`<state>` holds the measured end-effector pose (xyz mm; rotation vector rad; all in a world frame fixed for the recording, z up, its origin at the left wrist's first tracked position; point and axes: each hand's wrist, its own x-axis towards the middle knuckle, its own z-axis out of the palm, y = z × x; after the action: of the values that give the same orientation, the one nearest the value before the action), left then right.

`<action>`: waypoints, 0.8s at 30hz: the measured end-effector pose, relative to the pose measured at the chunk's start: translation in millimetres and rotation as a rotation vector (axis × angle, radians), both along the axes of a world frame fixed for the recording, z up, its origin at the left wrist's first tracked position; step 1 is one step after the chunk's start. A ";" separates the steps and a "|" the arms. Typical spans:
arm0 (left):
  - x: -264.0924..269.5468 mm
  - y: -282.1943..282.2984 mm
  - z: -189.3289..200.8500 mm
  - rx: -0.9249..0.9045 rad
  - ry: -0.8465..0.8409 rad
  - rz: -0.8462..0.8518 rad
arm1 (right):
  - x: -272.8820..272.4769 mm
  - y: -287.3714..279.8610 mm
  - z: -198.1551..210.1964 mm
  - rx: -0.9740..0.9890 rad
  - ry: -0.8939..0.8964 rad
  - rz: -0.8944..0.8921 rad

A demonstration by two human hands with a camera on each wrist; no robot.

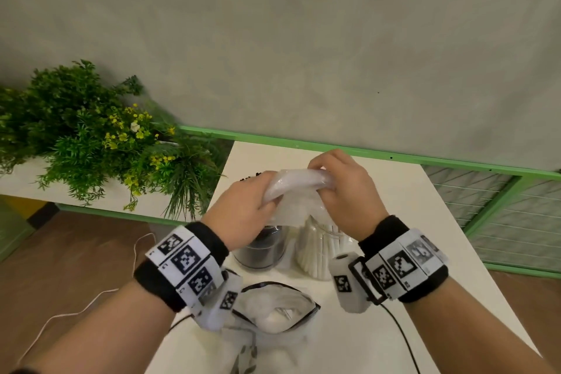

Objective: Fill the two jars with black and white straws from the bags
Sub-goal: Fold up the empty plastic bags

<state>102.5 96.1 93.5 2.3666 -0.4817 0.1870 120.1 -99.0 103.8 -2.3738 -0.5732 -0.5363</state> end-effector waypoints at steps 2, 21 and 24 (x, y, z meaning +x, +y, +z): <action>-6.2 -11.2 -8.6 -0.123 0.055 0.113 | 0.2 9.3 -5.0 0.194 -0.015 -0.054; -2.2 -10.3 -9.1 -0.549 0.351 0.045 | -5.9 -3.4 -32.7 -0.441 0.090 0.057; -8.7 -14.1 -1.2 -0.684 0.450 -0.072 | 1.3 2.2 -41.3 -0.342 0.155 0.059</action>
<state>93.9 82.0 92.3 1.6471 -0.2291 -0.1900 121.4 -96.8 62.5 -2.6790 -0.7075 -0.2379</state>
